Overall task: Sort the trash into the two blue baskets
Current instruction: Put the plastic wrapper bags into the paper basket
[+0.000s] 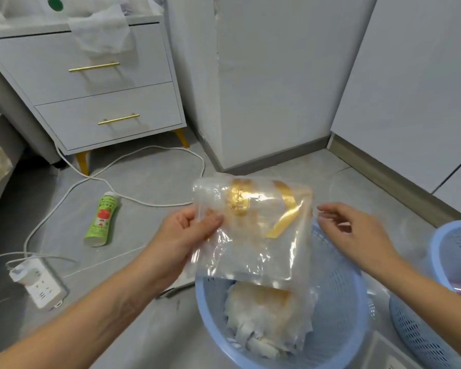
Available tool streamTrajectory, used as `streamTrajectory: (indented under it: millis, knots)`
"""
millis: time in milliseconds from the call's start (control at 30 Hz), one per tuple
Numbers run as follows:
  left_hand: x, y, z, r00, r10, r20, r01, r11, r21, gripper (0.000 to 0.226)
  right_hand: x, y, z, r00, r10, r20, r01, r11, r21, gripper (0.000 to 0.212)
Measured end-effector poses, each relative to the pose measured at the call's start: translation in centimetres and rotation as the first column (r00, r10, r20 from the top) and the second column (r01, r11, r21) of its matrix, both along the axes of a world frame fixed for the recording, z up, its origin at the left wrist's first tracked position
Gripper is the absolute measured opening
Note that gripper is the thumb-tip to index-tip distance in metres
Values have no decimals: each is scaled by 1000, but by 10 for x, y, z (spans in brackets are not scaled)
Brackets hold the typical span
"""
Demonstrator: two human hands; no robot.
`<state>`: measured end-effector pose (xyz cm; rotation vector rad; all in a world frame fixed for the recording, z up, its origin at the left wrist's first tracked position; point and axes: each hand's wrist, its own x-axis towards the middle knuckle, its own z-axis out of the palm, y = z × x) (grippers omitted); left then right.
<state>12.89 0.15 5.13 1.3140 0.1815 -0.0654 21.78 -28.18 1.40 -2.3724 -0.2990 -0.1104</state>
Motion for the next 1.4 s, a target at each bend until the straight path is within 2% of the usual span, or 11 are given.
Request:
streamTrajectory:
  millis: [67, 133, 200, 333, 567, 733, 833, 967, 1133, 1333, 1400]
  knots:
    - [-3, -10, -6, 999, -32, -26, 33, 999, 16, 24, -8, 0, 18, 997, 71, 36, -77, 969, 233, 37]
    - [-6, -18, -11, 998, -51, -26, 51, 998, 36, 20, -13, 4, 31, 980, 197, -22, -163, 865, 475, 55]
    - [-7, -22, -13, 997, -62, -36, 63, 997, 33, 21, -16, 9, 35, 941, 321, -106, -200, 781, 591, 66]
    - [-10, -31, -12, 996, -71, -62, 71, 997, -13, 23, -31, 20, 38, 884, 418, -212, -243, 795, 555, 68]
    - [-4, -41, -4, 997, 31, 71, -29, 999, -29, 24, -47, 24, 43, 900, 339, -273, -137, 816, 561, 49]
    - [4, -38, 7, 977, 111, 183, -159, 949, 272, 27, -45, 24, 55, 917, 308, -252, -113, 809, 577, 33]
    - [13, -17, 4, 952, 264, 155, -300, 906, 298, 6, -36, 15, 52, 877, 347, -331, -156, 858, 489, 23]
    - [15, 26, -19, 894, 448, -9, -431, 865, 258, 8, -32, 11, 35, 722, 444, -530, -343, 896, 284, 25]
    - [5, 37, -40, 889, 452, -71, -422, 869, 258, 11, -24, 36, 5, 878, 212, -430, -325, 923, -208, 34]
    - [-1, 20, -53, 954, 294, -61, -257, 903, 344, 7, -24, 71, -20, 920, 176, -351, -365, 713, -599, 33]
    - [-5, 17, -58, 979, 201, -41, -163, 884, 438, 30, -32, 79, -31, 925, 220, -310, -379, 565, -733, 44]
